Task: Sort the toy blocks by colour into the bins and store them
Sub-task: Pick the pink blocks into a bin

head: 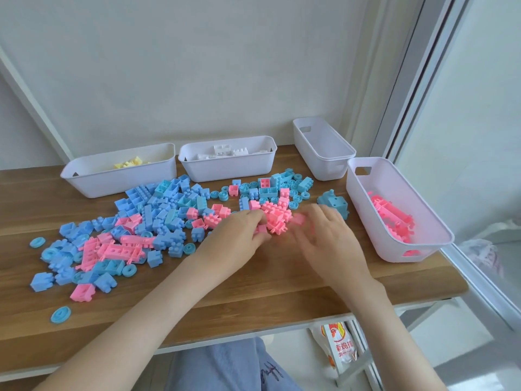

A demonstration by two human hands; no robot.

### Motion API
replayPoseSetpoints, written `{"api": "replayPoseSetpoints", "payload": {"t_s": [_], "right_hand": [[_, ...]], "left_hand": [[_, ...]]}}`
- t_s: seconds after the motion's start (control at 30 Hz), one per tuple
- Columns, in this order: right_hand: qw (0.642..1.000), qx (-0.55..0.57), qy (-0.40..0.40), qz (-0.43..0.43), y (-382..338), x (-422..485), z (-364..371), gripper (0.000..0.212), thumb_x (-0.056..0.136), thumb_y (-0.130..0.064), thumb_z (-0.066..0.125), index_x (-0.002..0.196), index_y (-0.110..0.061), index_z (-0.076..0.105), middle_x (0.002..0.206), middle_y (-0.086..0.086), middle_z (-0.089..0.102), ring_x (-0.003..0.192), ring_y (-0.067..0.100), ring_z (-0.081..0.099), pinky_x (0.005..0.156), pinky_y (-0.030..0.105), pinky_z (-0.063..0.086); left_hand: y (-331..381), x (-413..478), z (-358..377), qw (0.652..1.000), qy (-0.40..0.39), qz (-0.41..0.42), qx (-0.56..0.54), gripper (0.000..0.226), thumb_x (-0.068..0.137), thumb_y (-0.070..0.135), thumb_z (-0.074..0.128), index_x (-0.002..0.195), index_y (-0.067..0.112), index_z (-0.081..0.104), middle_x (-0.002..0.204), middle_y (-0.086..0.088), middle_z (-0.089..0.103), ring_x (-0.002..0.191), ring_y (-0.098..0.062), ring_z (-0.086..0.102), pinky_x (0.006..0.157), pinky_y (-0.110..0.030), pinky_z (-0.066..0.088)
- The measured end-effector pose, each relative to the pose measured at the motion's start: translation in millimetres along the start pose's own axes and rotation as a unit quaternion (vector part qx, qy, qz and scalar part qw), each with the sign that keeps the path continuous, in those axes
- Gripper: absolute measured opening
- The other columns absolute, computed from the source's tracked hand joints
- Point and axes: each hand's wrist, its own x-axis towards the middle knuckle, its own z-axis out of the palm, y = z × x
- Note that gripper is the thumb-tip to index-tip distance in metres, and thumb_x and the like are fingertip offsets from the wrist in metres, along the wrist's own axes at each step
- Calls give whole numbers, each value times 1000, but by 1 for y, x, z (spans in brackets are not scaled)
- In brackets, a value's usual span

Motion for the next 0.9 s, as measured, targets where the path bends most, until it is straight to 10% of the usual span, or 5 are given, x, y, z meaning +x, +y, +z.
{"api": "replayPoseSetpoints", "payload": {"t_s": [0.17,0.33,0.53,0.9], "right_hand": [[987,-15,106,117,42,22,-65,18,94,-31,48,104,-17,51,77,-3,52,73,18,46,61,32,35],[979,-107,23,174,101,41,-92,19,93,-22,46,101,-7,52,90,12,58,83,31,54,68,38,44],[977,-124,-130,117,120,35,-102,25,92,-16,47,116,-13,55,104,5,61,92,24,57,80,39,48],[996,-64,-9,54,74,45,-95,23,94,-12,42,108,-10,60,104,-1,60,85,18,54,77,31,44]], "left_hand": [[58,38,-3,994,56,80,-47,20,94,27,56,111,16,60,101,6,60,85,-4,50,66,-13,32],[128,93,17,978,100,153,-101,20,92,19,59,108,7,61,96,-3,60,82,-10,46,67,-16,26],[162,134,58,988,11,125,-87,19,94,11,51,110,12,61,104,-7,65,97,-23,60,82,-31,47],[108,107,27,981,40,119,-149,43,96,5,45,136,20,46,140,-2,46,127,-18,43,100,-25,35]]}}
